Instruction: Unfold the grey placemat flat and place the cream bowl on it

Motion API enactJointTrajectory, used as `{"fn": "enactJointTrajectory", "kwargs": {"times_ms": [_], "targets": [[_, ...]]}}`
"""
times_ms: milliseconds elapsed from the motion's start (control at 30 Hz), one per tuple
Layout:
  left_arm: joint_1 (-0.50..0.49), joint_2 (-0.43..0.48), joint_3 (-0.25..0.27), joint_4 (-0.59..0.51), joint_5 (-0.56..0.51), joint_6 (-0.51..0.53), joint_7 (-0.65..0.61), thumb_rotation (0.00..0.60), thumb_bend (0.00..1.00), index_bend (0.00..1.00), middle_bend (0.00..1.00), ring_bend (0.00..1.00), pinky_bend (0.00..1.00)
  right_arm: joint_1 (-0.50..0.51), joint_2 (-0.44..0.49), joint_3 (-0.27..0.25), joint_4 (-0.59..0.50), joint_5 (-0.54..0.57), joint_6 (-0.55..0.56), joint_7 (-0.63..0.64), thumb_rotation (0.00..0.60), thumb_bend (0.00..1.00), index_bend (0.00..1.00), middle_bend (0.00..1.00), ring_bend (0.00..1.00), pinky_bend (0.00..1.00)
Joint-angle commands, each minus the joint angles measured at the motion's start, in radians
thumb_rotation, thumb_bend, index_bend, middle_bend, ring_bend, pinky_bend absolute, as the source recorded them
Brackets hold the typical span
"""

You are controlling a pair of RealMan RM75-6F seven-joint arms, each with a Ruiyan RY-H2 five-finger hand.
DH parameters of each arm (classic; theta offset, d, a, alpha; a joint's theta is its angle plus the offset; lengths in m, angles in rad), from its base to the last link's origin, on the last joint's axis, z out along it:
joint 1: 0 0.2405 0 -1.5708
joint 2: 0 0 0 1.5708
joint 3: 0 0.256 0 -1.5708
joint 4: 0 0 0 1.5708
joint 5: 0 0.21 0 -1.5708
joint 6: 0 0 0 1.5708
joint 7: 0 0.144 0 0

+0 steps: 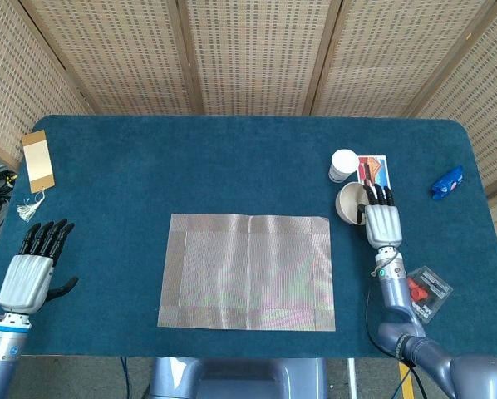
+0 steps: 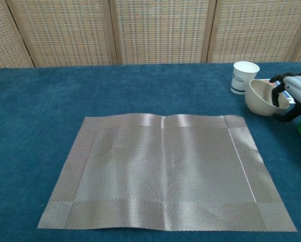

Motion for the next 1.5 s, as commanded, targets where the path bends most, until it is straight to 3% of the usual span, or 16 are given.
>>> {"fn": "enactJointTrajectory", "kwargs": {"times_ms": [33,300,800,1167,1500], "targets": [[0.0,0.0,0.0,-0.002,0.001,-0.002,0.0,0.6,0.2,0.0,0.0,0.0,0.0,-0.001,-0.003,-0.002,0.003,-0.002,0.0,0.004,0.6,0.46,0.67,0.19,0.0,0.05],[0.002,0.002,-0.001,-0.005,0.006,-0.003,-0.002,0.6,0.2,0.0,0.0,0.0,0.0,-0.002,-0.007,-0.004,0.002,-0.005,0.004,0.001,0.6,0.52,0.69,0.2,0.0,0.05],[0.005,0.002,-0.006,-0.005,0.009,-0.006,-0.002,0.6,0.2,0.0,0.0,0.0,0.0,-0.03,0.023,-0.022,-0.069,-0.045,0.089,-0.026,0.6,0.52,0.7,0.2,0.0,0.06],[0.008,0.007,-0.005,-0.012,0.02,0.0,-0.01,0.6,0.2,0.0,0.0,0.0,0.0,-0.075,0.058,-0.087,-0.288,-0.104,0.176,-0.188,0.6,0.52,0.71,0.2,0.0,0.08],[0.01,0.017,-0.006,-0.017,0.016,-0.006,-0.032,0.6,0.2,0.0,0.0,0.0,0.0,-0.082,0.026,-0.134,-0.475,-0.145,0.205,-0.396,0.6,0.52,0.71,0.2,0.0,0.09]]}}
